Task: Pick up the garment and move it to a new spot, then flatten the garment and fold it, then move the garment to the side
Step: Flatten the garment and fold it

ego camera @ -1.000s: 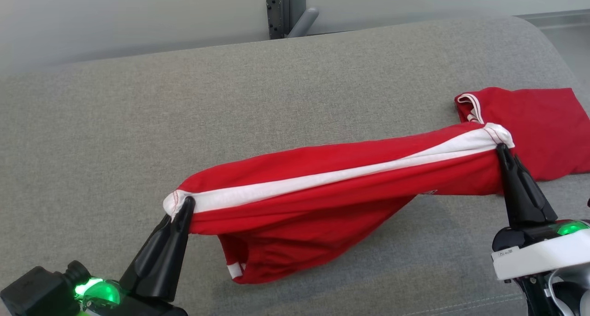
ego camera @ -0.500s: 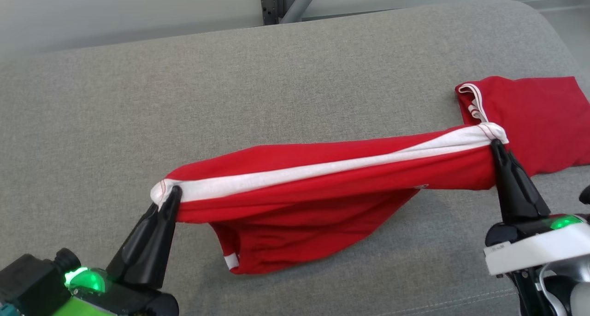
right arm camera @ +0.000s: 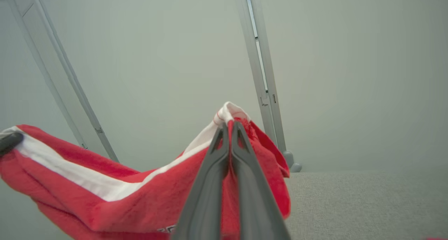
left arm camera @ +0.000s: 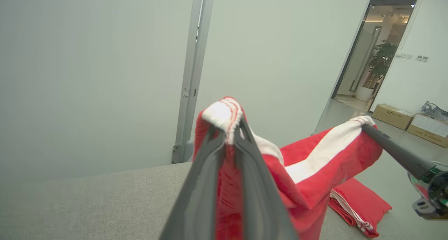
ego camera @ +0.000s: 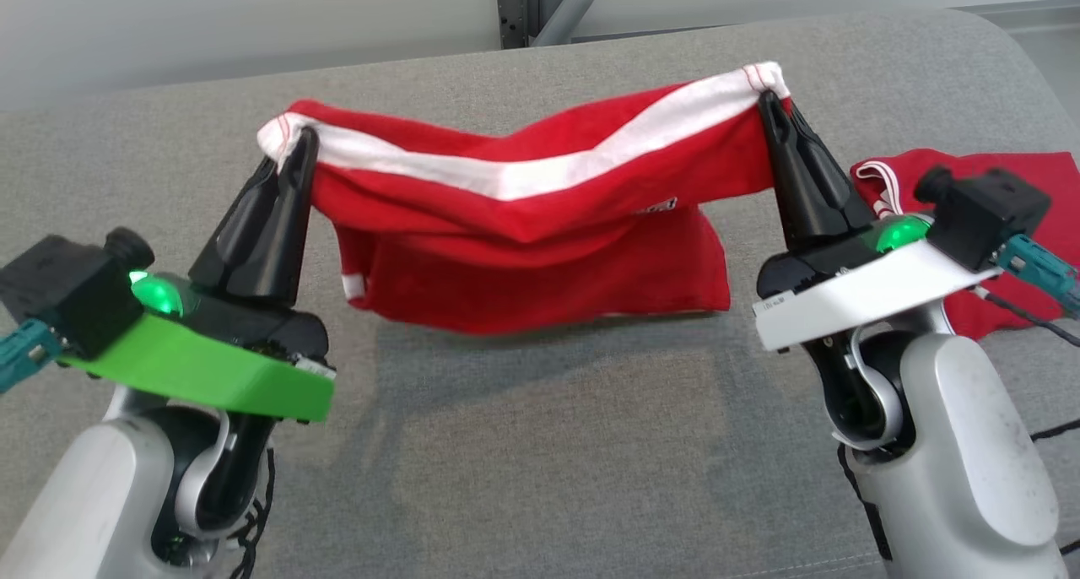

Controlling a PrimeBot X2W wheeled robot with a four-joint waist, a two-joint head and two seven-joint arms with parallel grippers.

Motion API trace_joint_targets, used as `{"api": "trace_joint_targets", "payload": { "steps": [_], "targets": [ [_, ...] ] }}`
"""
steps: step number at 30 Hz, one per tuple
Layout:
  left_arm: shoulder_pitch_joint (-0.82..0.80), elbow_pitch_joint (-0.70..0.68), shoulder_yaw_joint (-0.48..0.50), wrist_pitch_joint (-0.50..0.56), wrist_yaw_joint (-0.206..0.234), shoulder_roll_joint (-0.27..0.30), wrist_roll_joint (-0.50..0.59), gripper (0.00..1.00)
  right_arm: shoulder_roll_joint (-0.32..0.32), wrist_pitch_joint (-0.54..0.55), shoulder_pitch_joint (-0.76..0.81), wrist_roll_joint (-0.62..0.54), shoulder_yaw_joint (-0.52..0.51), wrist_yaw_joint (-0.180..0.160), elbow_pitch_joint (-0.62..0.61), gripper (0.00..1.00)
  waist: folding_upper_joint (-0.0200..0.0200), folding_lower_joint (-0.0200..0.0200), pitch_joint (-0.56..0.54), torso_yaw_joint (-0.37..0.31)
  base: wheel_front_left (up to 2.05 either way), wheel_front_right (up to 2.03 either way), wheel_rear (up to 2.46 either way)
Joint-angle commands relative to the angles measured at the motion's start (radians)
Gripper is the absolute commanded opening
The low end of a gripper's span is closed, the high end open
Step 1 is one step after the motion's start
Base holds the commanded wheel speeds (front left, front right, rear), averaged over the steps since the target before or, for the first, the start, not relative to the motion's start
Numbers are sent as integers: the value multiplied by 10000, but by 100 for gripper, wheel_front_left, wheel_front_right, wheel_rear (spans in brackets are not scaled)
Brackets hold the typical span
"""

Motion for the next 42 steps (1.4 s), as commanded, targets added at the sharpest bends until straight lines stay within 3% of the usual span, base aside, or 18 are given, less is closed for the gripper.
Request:
{"api": "trace_joint_targets", "payload": {
  "steps": [1, 5, 15, 29, 30, 32, 33, 34, 38, 42],
  "targets": [
    [-438, 340, -49, -132, -106, -79, 234, 0, -9, -215, -333, -70, 151, -9, 362, 0, 0, 0, -47, 75, 0, 0, 0],
    [-496, 1215, -209, -454, -180, -394, 266, 0, -65, -490, -517, -62, 470, -9, 1230, 0, 0, 0, -77, 154, 0, 0, 0],
    [1626, 3208, -974, -1389, -561, -956, -84, 0, -603, -811, 1036, -363, 1204, -9, 3211, 0, 0, 0, -33, 195, 0, 0, 0],
    [3088, 4634, -1246, -2173, -811, -1369, -490, 0, -905, -1203, 1678, -719, 1521, -9, 4719, 0, 0, 0, 88, 95, 0, 0, 0],
    [3122, 4706, -1300, -2152, -858, -1385, -506, 0, -926, -1240, 1694, -810, 1503, -9, 4780, 13, 0, 0, 72, 98, 0, 0, 0],
    [3156, 4804, -1382, -2147, -956, -1424, -518, 0, -897, -1296, 1763, -895, 1382, -9, 4898, 57, 0, 0, 19, 111, 0, 0, 0],
    [3182, 4855, -1402, -2159, -955, -1435, -548, 0, -862, -1319, 1811, -938, 1356, -9, 4930, 84, 0, 0, -23, 111, 0, 0, 0],
    [3214, 4884, -1403, -2163, -962, -1446, -578, 0, -851, -1330, 1859, -981, 1295, -9, 4947, 100, 0, 0, -51, 107, 0, 0, 0],
    [3335, 4986, -1348, -2216, -946, -1420, -689, 2, -805, -1249, 2111, -1181, 1016, -9, 4837, 100, 0, 0, -117, 82, 0, 0, 0],
    [3444, 5069, -1292, -2293, -909, -1320, -706, 30, -745, -1187, 2317, -1296, 843, -9, 4567, 100, 0, 0, -121, 28, 0, 0, 0]
  ]
}}
